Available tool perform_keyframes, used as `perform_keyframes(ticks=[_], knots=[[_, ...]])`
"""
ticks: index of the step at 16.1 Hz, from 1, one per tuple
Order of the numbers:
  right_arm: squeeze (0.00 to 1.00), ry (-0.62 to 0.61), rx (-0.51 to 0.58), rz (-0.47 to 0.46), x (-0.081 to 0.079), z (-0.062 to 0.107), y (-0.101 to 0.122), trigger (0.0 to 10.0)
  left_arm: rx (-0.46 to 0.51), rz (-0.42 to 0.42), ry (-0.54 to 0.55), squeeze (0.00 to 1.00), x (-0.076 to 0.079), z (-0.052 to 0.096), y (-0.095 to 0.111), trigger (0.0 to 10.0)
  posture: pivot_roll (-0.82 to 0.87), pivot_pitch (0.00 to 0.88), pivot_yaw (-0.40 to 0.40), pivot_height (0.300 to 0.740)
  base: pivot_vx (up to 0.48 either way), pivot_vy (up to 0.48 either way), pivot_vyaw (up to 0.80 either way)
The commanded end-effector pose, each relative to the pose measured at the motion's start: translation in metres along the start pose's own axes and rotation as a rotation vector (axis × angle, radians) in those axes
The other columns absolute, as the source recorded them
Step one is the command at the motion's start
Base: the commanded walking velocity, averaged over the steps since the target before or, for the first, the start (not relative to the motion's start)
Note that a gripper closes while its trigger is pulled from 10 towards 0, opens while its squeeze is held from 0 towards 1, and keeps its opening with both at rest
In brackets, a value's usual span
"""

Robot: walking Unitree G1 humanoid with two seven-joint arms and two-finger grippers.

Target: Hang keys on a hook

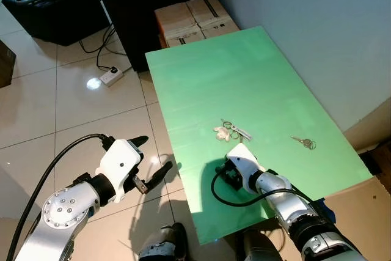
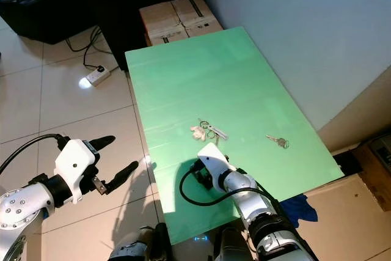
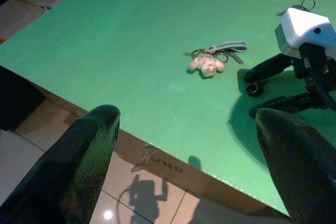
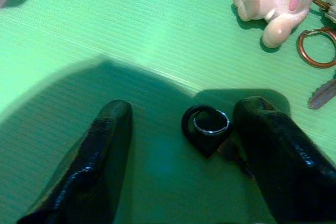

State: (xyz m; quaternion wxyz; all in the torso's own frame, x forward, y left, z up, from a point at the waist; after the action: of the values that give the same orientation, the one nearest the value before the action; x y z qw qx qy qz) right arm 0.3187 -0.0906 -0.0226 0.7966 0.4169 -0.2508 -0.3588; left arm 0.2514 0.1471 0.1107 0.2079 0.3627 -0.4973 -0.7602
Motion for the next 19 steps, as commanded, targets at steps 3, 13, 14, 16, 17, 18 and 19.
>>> perform_keyframes(ticks=[3,13,14,16,17,18,19], knots=[[0.0,0.031,-0.04,-0.004,-0.0081,0.0001,-0.0129,0.0,-0.003,0.001,-0.016,0.0,0.0019,0.0024,0.001,10.0,0.1,0.212,0.113,0.74,0.0,0.0,0.0],[0.0,0.018,-0.027,-0.004,-0.007,0.0001,-0.0124,0.0,-0.001,0.002,-0.013,0.0,0.0013,0.0009,0.0019,10.0,0.1,0.213,0.113,0.74,0.0,0.0,0.0],[0.0,0.016,-0.023,-0.01,-0.0081,0.0,-0.0124,0.0,0.001,0.002,-0.012,0.0,0.0008,0.0001,0.0021,10.0,0.1,0.212,0.114,0.74,0.0,0.0,0.0],[0.0,0.014,-0.02,-0.013,-0.0088,-0.0001,-0.0124,0.0,0.002,0.002,-0.011,0.0,0.0004,-0.0002,0.0022,10.0,0.1,0.212,0.114,0.74,0.0,0.0,0.0],[0.0,0.012,-0.013,-0.02,-0.009,-0.0003,-0.0115,0.0,0.004,0.001,-0.009,0.0,0.0001,-0.0019,0.0026,10.0,0.1,0.206,0.115,0.74,0.0,0.0,0.0],[0.0,0.009,-0.01,-0.023,-0.0089,-0.0004,-0.0109,0.0,0.006,0.0,-0.009,0.0,-0.0002,-0.0029,0.0029,10.0,0.09,0.203,0.116,0.74,0.0,0.0,0.0],[0.0,0.001,-0.003,-0.026,-0.0076,-0.0004,-0.0094,0.0,0.011,-0.001,-0.008,0.0,-0.0012,-0.0053,0.0034,10.0,0.09,0.198,0.116,0.74,0.0,0.0,0.0]])
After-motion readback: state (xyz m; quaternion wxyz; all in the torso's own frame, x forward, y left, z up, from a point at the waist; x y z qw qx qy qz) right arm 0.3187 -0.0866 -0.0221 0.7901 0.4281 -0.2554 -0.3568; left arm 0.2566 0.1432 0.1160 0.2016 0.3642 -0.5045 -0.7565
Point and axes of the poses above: a point about 5 cm out from each wrist's last joint towards the gripper, its own z axis pointing back from the gripper into the wrist, its own y axis along the axis of the wrist's last joint, x = y × z, the point moved 5 cm from there along -z, pointing out of the wrist towards the gripper, and after that the axes turned 6 degrees about -z, right-handed, at the moved point
